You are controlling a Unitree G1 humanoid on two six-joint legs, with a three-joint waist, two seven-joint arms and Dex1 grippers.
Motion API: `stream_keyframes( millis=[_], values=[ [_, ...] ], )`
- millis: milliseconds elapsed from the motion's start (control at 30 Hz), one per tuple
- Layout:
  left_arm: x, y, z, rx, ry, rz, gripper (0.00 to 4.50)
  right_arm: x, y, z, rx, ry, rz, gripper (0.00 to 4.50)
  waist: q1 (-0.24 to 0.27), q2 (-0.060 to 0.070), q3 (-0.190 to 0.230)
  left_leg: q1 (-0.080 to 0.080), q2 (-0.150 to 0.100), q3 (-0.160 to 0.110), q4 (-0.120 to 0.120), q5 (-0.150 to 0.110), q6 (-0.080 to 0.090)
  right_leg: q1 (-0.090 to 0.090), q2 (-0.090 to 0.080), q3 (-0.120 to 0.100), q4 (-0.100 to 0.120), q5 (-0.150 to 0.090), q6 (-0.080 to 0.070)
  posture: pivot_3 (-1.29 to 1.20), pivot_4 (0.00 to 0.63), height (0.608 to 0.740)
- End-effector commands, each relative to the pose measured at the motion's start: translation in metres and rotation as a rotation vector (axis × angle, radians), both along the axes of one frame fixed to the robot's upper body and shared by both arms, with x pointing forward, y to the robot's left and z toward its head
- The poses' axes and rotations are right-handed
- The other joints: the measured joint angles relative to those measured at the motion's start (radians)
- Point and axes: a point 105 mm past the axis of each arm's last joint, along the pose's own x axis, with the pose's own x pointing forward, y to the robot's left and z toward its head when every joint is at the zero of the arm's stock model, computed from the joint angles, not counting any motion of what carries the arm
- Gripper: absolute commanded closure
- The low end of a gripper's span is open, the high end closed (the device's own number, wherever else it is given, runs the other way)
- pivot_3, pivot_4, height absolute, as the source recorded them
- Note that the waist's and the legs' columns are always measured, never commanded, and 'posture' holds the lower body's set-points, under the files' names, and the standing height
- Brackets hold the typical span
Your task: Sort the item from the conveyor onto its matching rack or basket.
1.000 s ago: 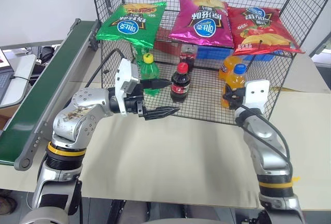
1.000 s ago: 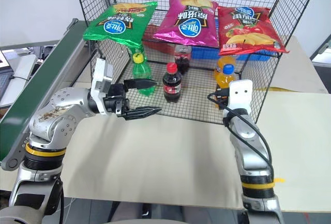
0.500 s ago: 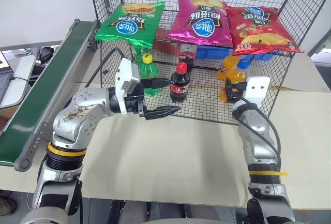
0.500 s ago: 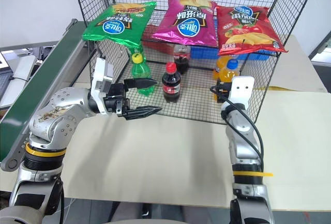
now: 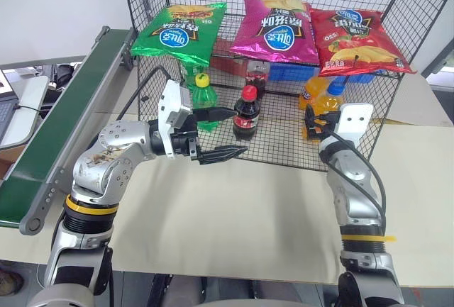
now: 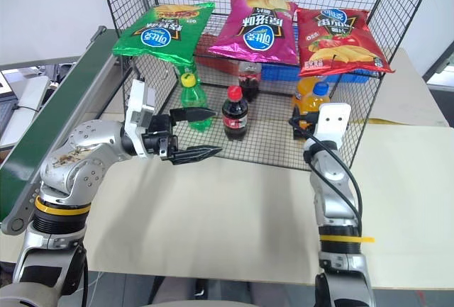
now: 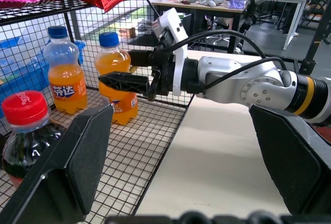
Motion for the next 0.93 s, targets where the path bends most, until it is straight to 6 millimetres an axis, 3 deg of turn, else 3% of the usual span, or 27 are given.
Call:
stream_keyframes(
  millis=[33,300,400,533,667,800,933],
  values=[
    [-0.002,0.004,0.009,-0.002,-0.065,0.022,0.0,-0.013,0.0,0.016,-0.009,-0.046,0.007,0.1,0.0,0.0,0.0,0.0,0.0,0.0,0.0,0.0,0.0,0.0,0.0,0.0,0.0,0.0,0.0,0.0,0.15,0.74],
    [-0.001,0.006,0.007,-0.019,-0.045,0.063,0.0,-0.044,0.003,0.02,-0.033,-0.008,0.044,0.1,0.001,0.0,0.0,0.0,0.0,0.0,0.0,0.0,0.0,0.0,0.0,0.0,0.0,0.0,0.0,0.0,0.15,0.74],
    [0.004,0.017,0.006,-0.01,-0.016,0.125,0.0,-0.063,0.011,0.027,-0.055,0.015,0.11,0.1,0.001,0.0,0.0,0.0,0.0,-0.001,0.0,0.0,0.0,0.0,0.0,0.0,0.0,0.0,0.0,0.0,0.15,0.74],
    [0.015,0.041,0.005,0.024,0.015,0.266,0.0,-0.093,0.045,0.041,-0.084,0.065,0.405,0.1,-0.002,0.0,0.0,0.0,0.001,-0.001,0.0,0.0,0.0,0.0,0.0,0.0,0.0,0.0,0.0,0.0,0.15,0.74],
    [0.012,0.061,-0.004,0.104,0.012,0.364,0.0,-0.119,0.069,0.051,-0.111,0.132,0.681,0.1,-0.003,0.0,0.0,0.002,0.001,-0.001,0.0,0.0,0.0,0.002,0.001,0.0,-0.001,0.0,0.001,0.0,0.15,0.74],
    [0.014,0.078,-0.005,0.126,-0.016,0.444,0.0,-0.125,0.08,0.06,-0.143,0.161,0.793,0.1,0.001,-0.001,0.0,0.001,0.001,-0.001,0.0,0.0,0.0,0.002,0.0,-0.001,-0.003,0.0,0.001,0.0,0.15,0.74],
    [0.011,0.074,-0.008,0.115,0.013,0.429,0.0,-0.12,0.083,0.062,-0.144,0.173,0.8,0.1,0.003,-0.001,0.0,0.001,0.0,-0.001,0.0,0.0,0.0,0.003,0.0,-0.001,-0.005,0.0,0.001,0.0,0.15,0.74]
  ],
)
